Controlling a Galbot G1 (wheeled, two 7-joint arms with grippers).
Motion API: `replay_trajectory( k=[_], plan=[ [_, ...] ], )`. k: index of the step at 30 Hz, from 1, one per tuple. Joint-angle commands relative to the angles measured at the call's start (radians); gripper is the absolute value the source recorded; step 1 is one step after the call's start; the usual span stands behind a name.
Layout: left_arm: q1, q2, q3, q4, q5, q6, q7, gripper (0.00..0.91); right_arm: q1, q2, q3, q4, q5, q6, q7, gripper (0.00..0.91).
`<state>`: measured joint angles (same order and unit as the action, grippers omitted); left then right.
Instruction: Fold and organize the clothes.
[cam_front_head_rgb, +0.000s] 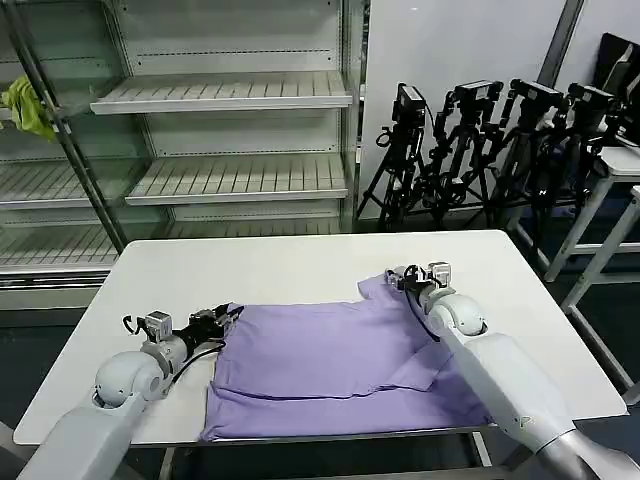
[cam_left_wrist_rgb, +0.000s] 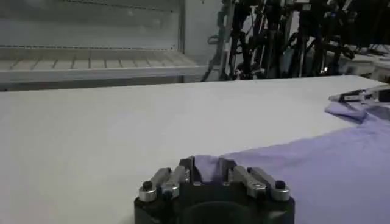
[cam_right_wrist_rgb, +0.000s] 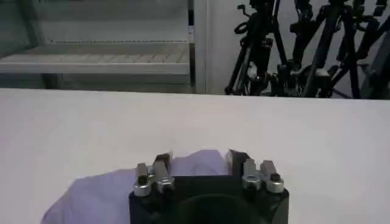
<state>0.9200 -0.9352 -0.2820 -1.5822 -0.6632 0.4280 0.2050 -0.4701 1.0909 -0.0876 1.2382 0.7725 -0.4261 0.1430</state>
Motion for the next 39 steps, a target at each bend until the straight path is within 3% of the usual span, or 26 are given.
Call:
replay_trajectory(
  k=[1, 7, 19, 29, 39],
  plan=[
    [0.007, 0.004, -0.005, -0.007, 0.000, -0.001, 0.001, 0.181, -0.011, -0.001, 0.002, 0.007, 0.000, -0.003, -0.001, 0.222],
    [0.010, 0.006, -0.008, -0.013, 0.000, -0.002, 0.002, 0.091, -0.027, -0.007, 0.011, 0.021, -0.004, -0.002, 0.000, 0.121],
    [0.016, 0.004, -0.010, -0.018, 0.004, -0.005, 0.003, 0.071, -0.037, -0.017, 0.018, 0.032, -0.011, 0.007, 0.000, 0.000],
    [0.024, 0.006, -0.020, -0.036, 0.003, -0.012, 0.001, 0.071, -0.048, -0.024, 0.024, 0.056, -0.019, 0.024, 0.001, 0.000],
    [0.053, 0.019, -0.050, -0.080, -0.001, -0.012, 0.001, 0.071, -0.101, -0.073, 0.083, 0.184, -0.005, 0.028, 0.012, 0.000]
  ],
)
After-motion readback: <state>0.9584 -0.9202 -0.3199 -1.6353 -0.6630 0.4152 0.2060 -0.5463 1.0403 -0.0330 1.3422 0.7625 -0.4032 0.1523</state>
